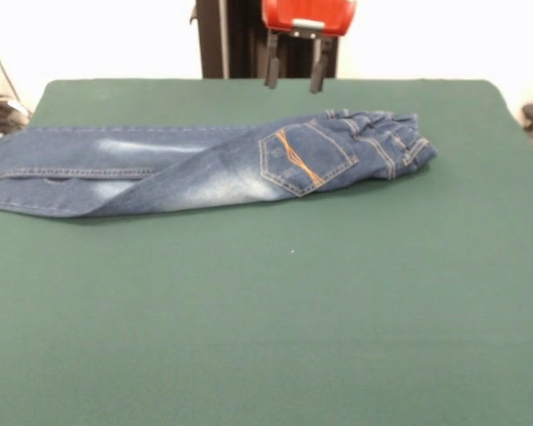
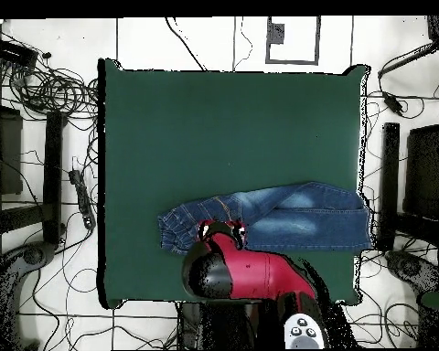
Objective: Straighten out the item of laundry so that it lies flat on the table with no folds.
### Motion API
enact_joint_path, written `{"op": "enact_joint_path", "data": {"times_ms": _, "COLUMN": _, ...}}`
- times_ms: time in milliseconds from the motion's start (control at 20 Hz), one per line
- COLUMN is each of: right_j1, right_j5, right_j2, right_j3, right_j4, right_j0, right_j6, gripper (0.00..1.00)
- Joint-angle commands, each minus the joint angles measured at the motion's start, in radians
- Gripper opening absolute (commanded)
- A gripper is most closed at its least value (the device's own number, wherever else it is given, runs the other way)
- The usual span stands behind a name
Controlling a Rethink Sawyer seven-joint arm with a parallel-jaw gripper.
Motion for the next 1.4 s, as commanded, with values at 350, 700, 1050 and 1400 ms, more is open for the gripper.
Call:
{"op": "enact_joint_path", "data": {"times_ms": 350, "right_j1": 0.013, "right_j5": 0.187, "right_j2": 0.108, "right_j3": 0.010, "right_j4": -0.042, "right_j0": -0.079, "right_j6": 0.015, "gripper": 1.00}}
{"op": "enact_joint_path", "data": {"times_ms": 700, "right_j1": 0.073, "right_j5": 0.145, "right_j2": 0.099, "right_j3": 0.006, "right_j4": -0.074, "right_j0": -0.078, "right_j6": 0.046, "gripper": 1.00}}
{"op": "enact_joint_path", "data": {"times_ms": 1050, "right_j1": 0.233, "right_j5": 0.012, "right_j2": 0.067, "right_j3": -0.004, "right_j4": -0.050, "right_j0": -0.030, "right_j6": 0.147, "gripper": 1.00}}
{"op": "enact_joint_path", "data": {"times_ms": 1400, "right_j1": 0.390, "right_j5": -0.181, "right_j2": -0.015, "right_j3": 0.016, "right_j4": 0.108, "right_j0": 0.085, "right_j6": 0.344, "gripper": 1.00}}
